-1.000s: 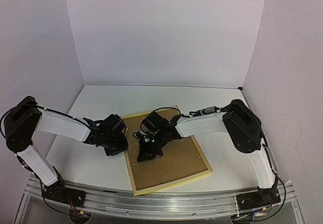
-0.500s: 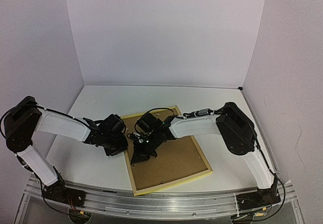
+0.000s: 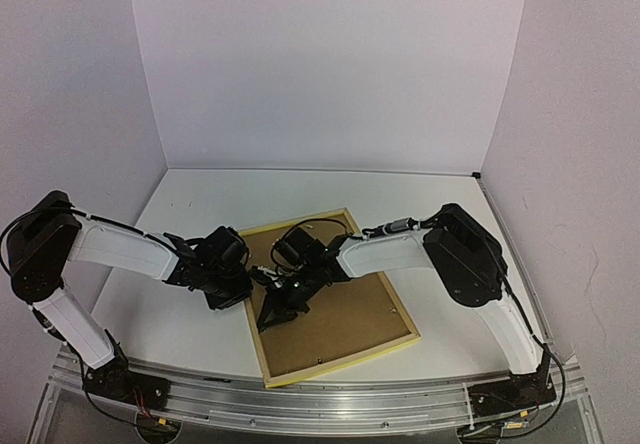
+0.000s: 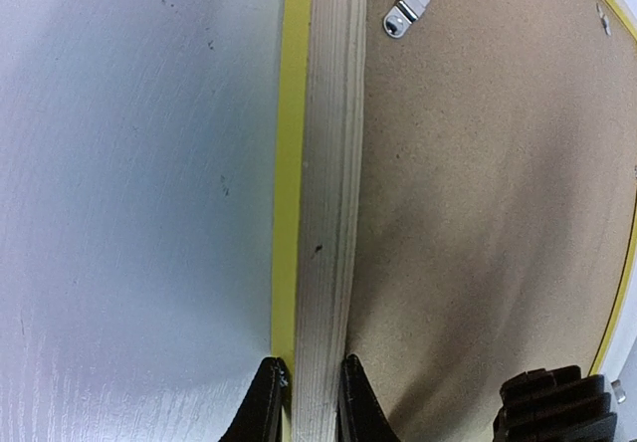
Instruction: Put the photo into the frame
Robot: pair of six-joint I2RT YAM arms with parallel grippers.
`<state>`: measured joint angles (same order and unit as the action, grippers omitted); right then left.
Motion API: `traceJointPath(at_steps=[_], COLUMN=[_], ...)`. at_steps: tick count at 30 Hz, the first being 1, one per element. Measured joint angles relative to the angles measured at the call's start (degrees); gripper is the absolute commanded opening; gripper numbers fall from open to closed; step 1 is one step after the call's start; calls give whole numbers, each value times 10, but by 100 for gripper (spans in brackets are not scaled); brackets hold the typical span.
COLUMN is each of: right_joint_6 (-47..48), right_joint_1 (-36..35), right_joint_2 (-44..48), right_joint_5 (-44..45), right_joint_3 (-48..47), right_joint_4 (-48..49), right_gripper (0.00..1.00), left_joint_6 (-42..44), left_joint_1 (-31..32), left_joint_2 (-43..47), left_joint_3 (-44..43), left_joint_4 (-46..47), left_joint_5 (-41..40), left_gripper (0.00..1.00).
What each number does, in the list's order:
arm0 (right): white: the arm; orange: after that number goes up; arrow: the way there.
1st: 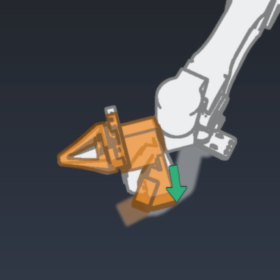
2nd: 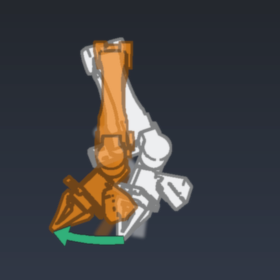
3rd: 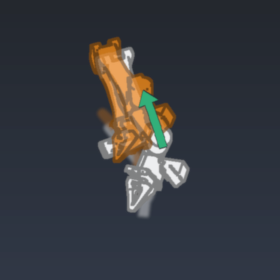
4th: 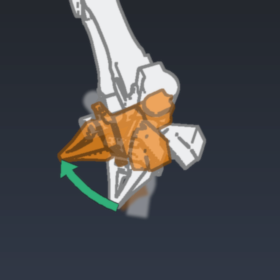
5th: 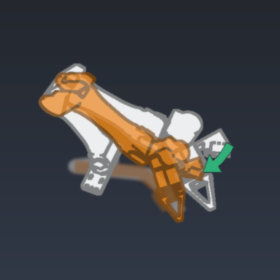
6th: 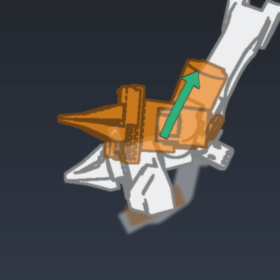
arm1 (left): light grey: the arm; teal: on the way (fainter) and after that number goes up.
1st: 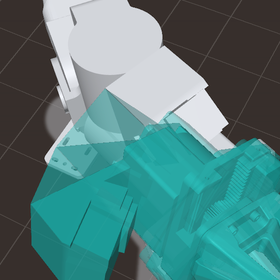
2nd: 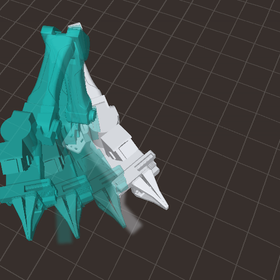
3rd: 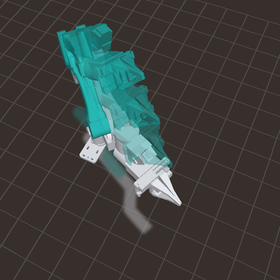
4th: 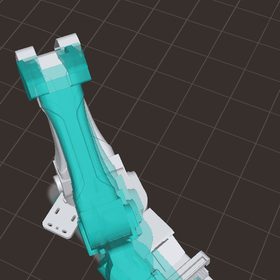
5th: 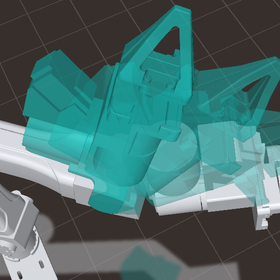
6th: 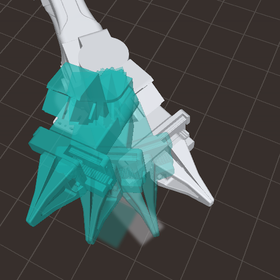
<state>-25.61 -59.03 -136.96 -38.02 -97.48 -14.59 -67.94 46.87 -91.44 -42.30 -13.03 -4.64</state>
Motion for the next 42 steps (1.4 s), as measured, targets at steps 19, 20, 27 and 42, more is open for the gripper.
traceJointPath(at_steps=[19, 20, 27, 42], right_joint_6=[-30, -36, -117, -306], right_joint_1=[-15, -10, 73, 99], right_joint_2=[88, 111, 392, 574], right_joint_5=[175, 192, 307, 334], right_joint_3=[-4, 9, 241, 566], right_joint_4=[-73, -74, -68, -103], right_gripper=[55, 60, 79, 77], left_joint_6=[-43, -44, -25, 347], left_joint_1=[-2, -2, 9, -163], left_joint_2=[36, 38, 79, -124], left_joint_3=[32, 32, -1, -385], left_joint_4=[-6, -11, -94, -154], left_joint_5=[-6, -6, 6, -1], left_gripper=[15, 29, 99, 100])
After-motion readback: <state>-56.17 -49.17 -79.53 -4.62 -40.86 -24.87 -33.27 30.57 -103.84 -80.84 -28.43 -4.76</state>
